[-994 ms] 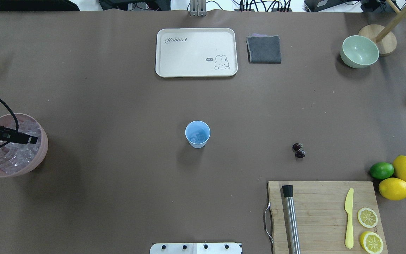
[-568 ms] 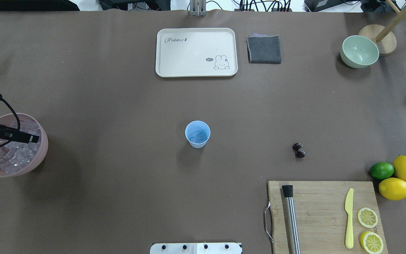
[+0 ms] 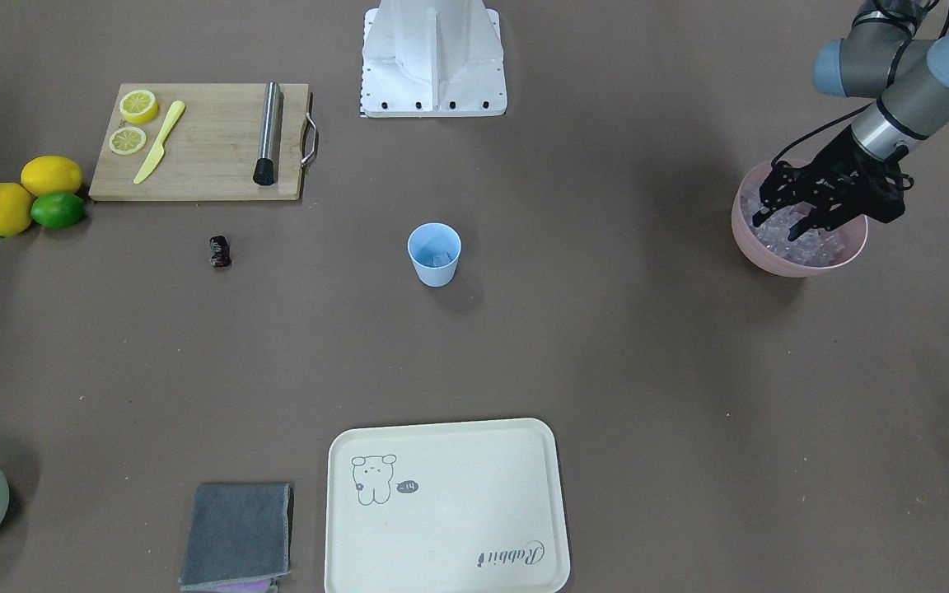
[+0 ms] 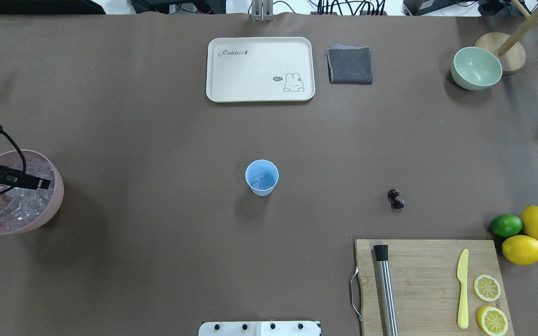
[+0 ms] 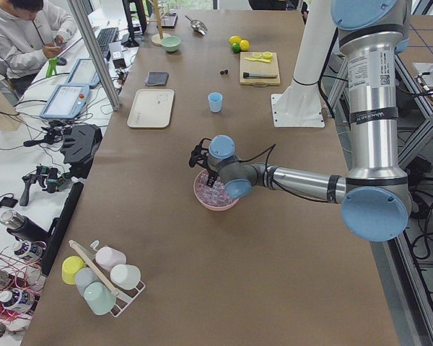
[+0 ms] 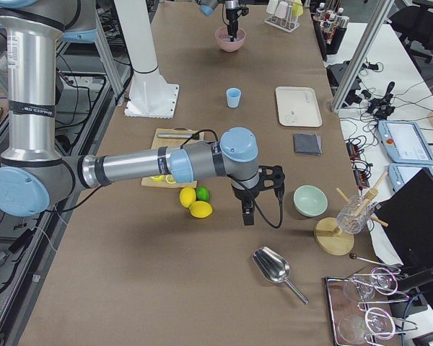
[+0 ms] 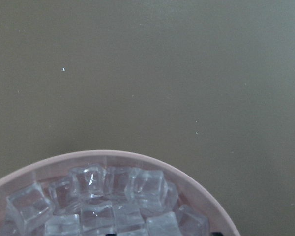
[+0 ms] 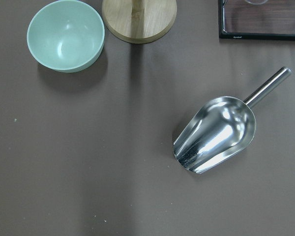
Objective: Put ice and cherries in cup
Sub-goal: 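Lower the left gripper into the ice and grasp a third cube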
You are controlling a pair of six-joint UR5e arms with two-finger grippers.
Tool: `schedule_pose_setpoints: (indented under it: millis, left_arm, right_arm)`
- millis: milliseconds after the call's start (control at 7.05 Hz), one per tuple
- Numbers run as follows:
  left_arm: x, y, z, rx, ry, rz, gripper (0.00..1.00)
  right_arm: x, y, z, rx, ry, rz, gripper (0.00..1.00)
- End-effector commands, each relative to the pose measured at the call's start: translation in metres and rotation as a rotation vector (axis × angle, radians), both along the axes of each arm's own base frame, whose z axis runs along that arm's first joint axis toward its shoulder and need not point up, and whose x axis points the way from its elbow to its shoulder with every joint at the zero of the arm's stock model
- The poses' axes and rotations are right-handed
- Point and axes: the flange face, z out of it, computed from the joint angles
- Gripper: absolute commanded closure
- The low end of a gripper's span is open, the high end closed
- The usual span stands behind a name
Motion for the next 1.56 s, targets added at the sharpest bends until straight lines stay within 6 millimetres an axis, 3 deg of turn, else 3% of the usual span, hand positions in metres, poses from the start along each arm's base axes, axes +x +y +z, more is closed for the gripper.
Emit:
schedule_pose_setpoints:
  millis: [0,426,710,852,1135,1419]
  left_arm:
    - [-0.001,0.001,-0.001,0.001,0.001,0.001,0.51]
    - [-0.001,0.004,-0.003,-0.008,0.015,0.022,0.78]
    - [-0.005,0.006,-0.006,-0.011,0.029,0.032,0.9]
    - [-0.007,0.008,-0.013,-0.011,0.044,0.046,0.94]
    - [-0.03,0.001,-0.023,-0.033,0.099,0.064,1.0]
    - [-0.04,-0.007,-0.04,-0.029,0.137,0.062,1.0]
  right_arm:
    - [0.0,0.0,0.0,0.0,-0.001,0.0,0.0]
    - [0.0,0.0,0.0,0.0,-0.001,0.0,0.0]
    - [0.0,0.0,0.0,0.0,-0.001,0.0,0.0]
    - [0.0,0.0,0.0,0.0,-0.001,0.0,0.0]
    - [0.0,0.0,0.0,0.0,-0.001,0.0,0.0]
    - [0.0,0.0,-0.001,0.002,-0.001,0.0,0.0]
